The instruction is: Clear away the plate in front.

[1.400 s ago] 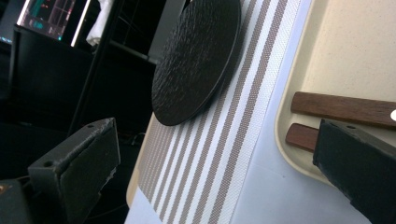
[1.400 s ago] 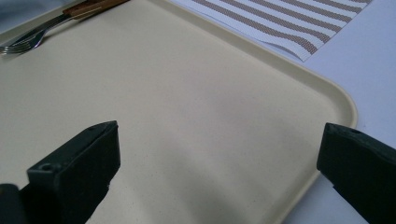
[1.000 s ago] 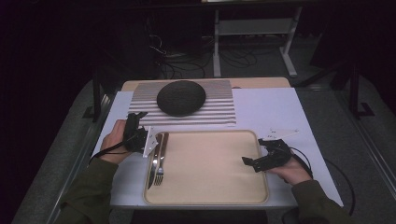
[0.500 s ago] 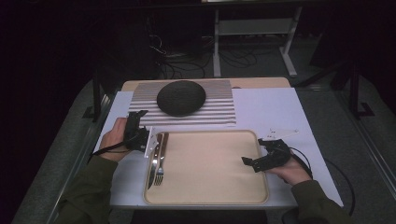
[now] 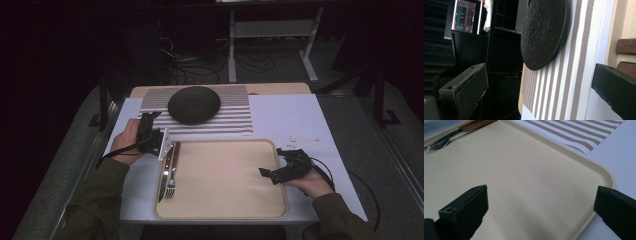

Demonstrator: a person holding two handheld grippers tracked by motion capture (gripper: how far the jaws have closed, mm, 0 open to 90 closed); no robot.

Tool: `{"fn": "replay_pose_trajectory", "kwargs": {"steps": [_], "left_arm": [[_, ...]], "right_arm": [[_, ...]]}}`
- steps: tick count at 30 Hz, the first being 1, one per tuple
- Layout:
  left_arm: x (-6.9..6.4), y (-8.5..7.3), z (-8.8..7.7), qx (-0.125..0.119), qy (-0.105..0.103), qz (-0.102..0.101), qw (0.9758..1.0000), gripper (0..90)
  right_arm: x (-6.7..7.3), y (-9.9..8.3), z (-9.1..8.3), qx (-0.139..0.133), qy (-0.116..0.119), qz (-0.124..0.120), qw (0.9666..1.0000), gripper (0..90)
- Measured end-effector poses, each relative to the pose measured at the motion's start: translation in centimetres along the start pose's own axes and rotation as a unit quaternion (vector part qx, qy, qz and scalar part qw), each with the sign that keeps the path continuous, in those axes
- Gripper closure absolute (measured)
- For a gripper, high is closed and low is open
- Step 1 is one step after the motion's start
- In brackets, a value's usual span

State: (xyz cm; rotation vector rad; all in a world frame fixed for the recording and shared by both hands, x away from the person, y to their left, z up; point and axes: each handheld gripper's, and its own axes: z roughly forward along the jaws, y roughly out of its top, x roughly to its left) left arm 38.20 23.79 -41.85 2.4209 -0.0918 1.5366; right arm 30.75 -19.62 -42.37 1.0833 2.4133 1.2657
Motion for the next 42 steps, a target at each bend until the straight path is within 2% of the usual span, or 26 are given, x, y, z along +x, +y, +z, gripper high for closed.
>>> {"fn": "replay_pose_trajectory", "kwargs": {"steps": [9,14,16,24,28,30,38,42], "left_arm": [[0.4,1.0,1.6,-0.001,-0.003,0.014,0.9999,2.2],[0.5,1.5,2.3,-0.008,-0.01,0.02,0.9997,7.9],[0.5,1.6,2.6,-0.007,-0.008,0.029,0.9995,12.6],[0.5,2.0,3.3,-0.026,-0.02,0.027,0.9991,21.6],[0.4,2.2,3.8,-0.027,-0.03,0.033,0.9986,26.4],[0.3,2.2,4.0,-0.032,-0.031,0.036,0.9984,31.6],[0.0,2.6,4.8,-0.042,-0.051,0.022,0.9976,40.0],[-0.1,2.8,5.3,-0.039,-0.057,0.024,0.9973,41.1]], "right_arm": [[0.0,0.1,-0.2,-0.005,0.003,-0.001,1.0,0.0],[0.0,0.1,-0.3,-0.008,0.004,0.002,1.0,0.0],[0.0,0.1,-0.3,-0.009,0.003,0.002,1.0,0.0],[-0.1,0.1,-0.3,-0.011,0.004,0.003,0.9999,0.0],[-0.1,0.1,-0.3,-0.011,0.004,0.003,0.9999,0.0],[-0.1,0.1,-0.3,-0.011,0.004,0.003,0.9999,0.0],[-0.1,0.1,-0.4,-0.012,0.006,0.004,0.9999,0.0],[-0.1,0.1,-0.4,-0.013,0.006,0.005,0.9999,0.0]]}}
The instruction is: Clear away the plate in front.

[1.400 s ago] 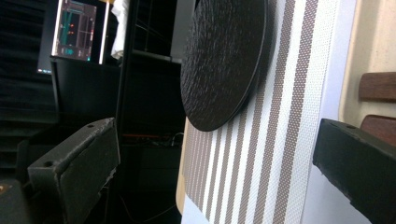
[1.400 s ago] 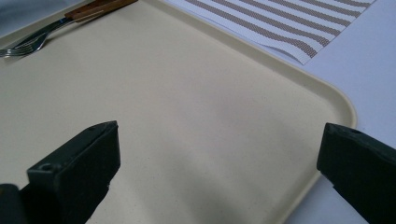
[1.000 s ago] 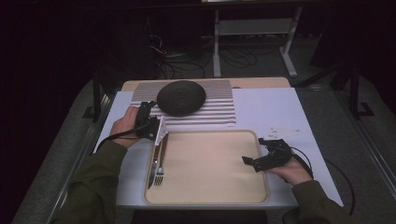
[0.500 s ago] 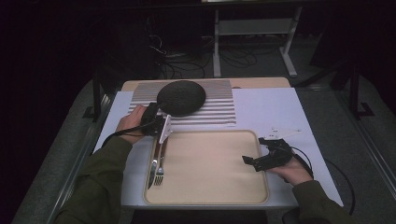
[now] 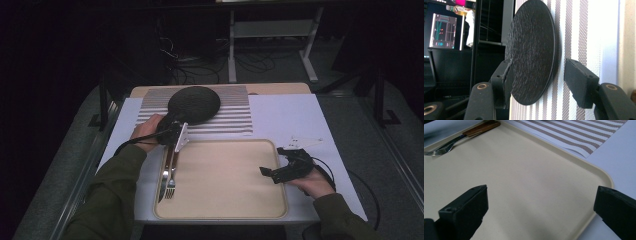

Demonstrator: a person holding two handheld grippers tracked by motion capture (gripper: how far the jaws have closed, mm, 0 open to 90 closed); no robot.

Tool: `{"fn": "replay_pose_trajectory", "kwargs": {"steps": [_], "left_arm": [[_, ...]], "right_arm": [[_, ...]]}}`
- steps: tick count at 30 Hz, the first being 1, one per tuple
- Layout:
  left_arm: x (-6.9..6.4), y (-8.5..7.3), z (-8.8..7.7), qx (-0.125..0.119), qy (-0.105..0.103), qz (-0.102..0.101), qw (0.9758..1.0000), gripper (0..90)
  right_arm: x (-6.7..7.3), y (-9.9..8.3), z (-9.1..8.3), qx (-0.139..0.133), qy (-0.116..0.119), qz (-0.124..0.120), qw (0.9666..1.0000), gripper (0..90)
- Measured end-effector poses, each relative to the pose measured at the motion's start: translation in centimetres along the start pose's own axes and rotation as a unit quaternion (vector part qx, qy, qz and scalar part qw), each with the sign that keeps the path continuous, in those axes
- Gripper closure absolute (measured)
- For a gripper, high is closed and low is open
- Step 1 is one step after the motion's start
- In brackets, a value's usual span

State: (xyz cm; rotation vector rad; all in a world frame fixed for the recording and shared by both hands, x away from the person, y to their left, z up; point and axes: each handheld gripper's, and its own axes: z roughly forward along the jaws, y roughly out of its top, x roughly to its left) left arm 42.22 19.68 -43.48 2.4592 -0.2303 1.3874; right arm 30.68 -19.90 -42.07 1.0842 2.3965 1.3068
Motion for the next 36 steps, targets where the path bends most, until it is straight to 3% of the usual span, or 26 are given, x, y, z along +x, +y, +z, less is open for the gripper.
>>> {"fn": "replay_pose_trajectory", "kwargs": {"steps": [5,10,18,27,36], "left_arm": [[0.2,0.3,0.6,0.003,-0.009,0.001,1.0,46.9],[0.1,0.6,1.1,0.011,-0.012,0.022,0.9996,52.4],[-0.1,0.8,1.8,0.007,-0.021,0.025,0.9994,63.2],[-0.6,0.6,2.7,0.018,-0.025,0.038,0.9988,65.6],[-1.1,0.3,3.9,0.031,-0.023,0.036,0.9986,67.8]], "right_arm": [[0.0,0.0,0.0,-0.001,0.0,0.0,1.0,0.0],[0.0,0.0,-0.1,-0.001,0.0,0.002,1.0,0.0],[0.0,0.0,-0.2,-0.002,0.0,0.001,1.0,0.0],[-0.1,0.0,-0.1,-0.001,0.001,0.002,1.0,0.0],[-0.1,-0.1,-0.1,-0.001,0.0,0.003,1.0,0.0]]}}
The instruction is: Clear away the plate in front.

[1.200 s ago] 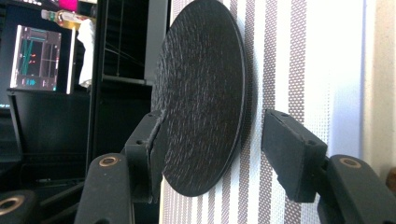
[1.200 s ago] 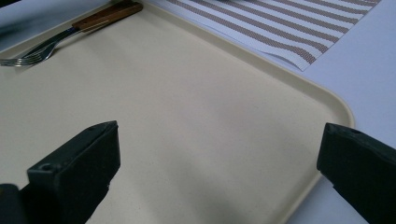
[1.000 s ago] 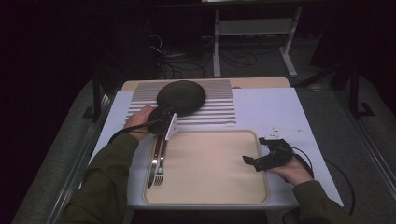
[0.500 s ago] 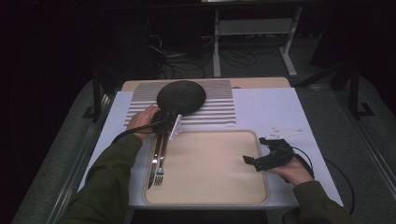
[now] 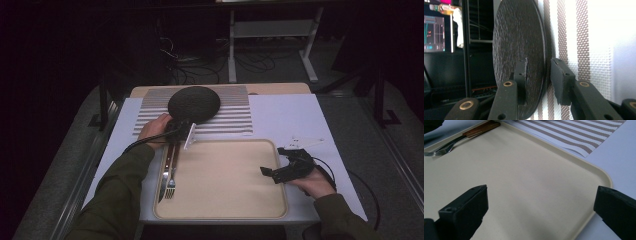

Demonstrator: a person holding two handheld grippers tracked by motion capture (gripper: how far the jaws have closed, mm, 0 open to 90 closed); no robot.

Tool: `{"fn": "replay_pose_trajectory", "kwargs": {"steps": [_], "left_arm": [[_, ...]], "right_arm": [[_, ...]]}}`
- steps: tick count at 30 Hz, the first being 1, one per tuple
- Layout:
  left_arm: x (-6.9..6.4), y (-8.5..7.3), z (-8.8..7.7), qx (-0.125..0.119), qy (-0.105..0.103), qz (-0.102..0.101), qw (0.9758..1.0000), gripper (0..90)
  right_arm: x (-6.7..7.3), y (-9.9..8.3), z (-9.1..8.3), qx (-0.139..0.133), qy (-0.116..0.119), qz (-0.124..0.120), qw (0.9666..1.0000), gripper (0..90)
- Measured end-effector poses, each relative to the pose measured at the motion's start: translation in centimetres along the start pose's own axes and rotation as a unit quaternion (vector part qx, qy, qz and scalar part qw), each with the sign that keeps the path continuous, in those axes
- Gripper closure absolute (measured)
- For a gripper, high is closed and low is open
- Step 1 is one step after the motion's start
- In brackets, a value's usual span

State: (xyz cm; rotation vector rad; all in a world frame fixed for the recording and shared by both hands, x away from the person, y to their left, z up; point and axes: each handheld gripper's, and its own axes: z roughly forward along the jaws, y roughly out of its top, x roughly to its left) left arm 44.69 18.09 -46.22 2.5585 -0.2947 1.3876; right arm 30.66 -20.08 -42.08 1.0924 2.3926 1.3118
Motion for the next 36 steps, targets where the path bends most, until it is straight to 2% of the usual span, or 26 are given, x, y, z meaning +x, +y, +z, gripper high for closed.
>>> {"fn": "replay_pose_trajectory", "kwargs": {"steps": [4,15,26,30,36], "left_arm": [[-0.1,0.0,0.4,0.002,0.003,0.002,1.0,70.7],[0.0,0.0,1.5,0.01,0.006,0.007,0.9999,71.0],[-0.2,-0.3,2.4,0.023,0.023,0.014,0.9994,71.0],[-0.2,-0.3,2.5,0.023,0.021,0.012,0.9994,71.2],[-0.3,-0.4,2.9,0.029,0.024,0.02,0.9991,74.6]], "right_arm": [[0.0,0.0,0.0,0.0,0.0,0.0,1.0,0.0],[0.0,0.0,0.1,0.002,-0.001,0.0,1.0,0.0],[-0.1,-0.1,0.1,0.003,-0.002,0.002,1.0,0.0],[-0.1,-0.1,0.2,0.004,-0.001,0.002,1.0,0.0],[-0.1,-0.1,0.2,0.004,-0.001,0.002,1.0,0.0]]}}
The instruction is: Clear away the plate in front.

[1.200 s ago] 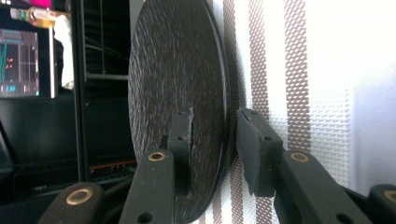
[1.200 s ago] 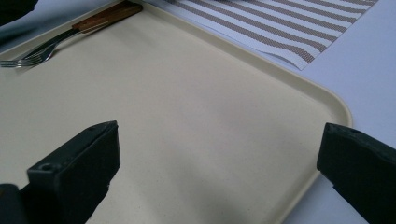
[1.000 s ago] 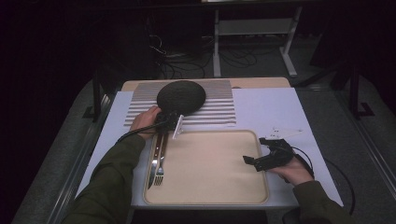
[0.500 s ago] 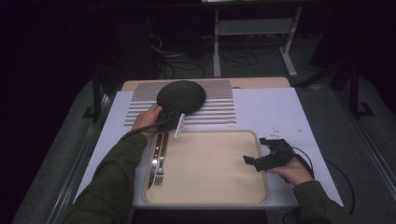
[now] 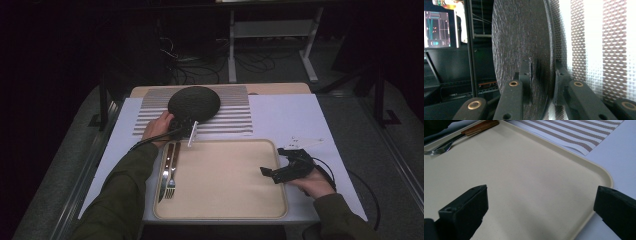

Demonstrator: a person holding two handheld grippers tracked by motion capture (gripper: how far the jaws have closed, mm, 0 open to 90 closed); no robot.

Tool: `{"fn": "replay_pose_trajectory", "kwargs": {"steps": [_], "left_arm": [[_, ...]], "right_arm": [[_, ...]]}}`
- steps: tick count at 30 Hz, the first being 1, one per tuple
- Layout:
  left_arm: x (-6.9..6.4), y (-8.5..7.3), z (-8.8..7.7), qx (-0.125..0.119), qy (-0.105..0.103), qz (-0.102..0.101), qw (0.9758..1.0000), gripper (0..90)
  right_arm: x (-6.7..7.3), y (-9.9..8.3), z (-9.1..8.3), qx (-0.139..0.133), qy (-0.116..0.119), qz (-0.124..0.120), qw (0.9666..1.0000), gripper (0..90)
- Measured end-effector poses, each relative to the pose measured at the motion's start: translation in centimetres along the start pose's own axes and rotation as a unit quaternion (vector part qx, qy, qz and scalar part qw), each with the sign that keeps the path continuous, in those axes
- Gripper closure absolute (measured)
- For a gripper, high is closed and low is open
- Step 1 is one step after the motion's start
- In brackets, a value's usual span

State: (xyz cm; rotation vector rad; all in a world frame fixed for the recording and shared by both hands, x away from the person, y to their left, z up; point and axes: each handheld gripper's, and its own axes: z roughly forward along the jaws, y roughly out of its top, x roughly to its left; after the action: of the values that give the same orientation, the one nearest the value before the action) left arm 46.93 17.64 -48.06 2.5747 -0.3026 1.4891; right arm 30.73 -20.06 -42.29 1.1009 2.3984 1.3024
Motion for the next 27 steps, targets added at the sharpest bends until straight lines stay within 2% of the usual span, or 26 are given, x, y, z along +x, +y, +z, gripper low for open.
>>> {"fn": "replay_pose_trajectory", "kwargs": {"steps": [8,13,15,16,25,27], "left_arm": [[-0.44,0.2,0.12,0.007,0.01,0.022,0.9997,80.9],[-0.74,0.26,0.1,0.01,0.023,0.028,0.9993,82.8],[-0.75,0.28,0.07,0.01,0.025,0.028,0.9992,83.7],[-0.75,0.31,0.01,0.008,0.033,0.024,0.9991,84.4],[-0.62,0.47,-0.2,0.009,0.04,0.024,0.9989,85.8],[-0.61,0.51,-0.28,0.006,0.04,0.015,0.9991,85.8]], "right_arm": [[-0.02,-0.02,0.04,0.001,0.0,0.0,1.0,0.0],[-0.04,-0.02,0.02,0.0,0.0,0.0,1.0,0.0],[-0.05,-0.02,0.01,0.0,0.0,0.0,1.0,0.0],[-0.05,-0.02,0.0,0.0,0.0,0.001,1.0,0.0],[-0.13,-0.02,-0.07,-0.003,0.0,0.001,1.0,0.0],[-0.14,-0.02,-0.09,-0.004,0.0,0.001,1.0,0.0]]}}
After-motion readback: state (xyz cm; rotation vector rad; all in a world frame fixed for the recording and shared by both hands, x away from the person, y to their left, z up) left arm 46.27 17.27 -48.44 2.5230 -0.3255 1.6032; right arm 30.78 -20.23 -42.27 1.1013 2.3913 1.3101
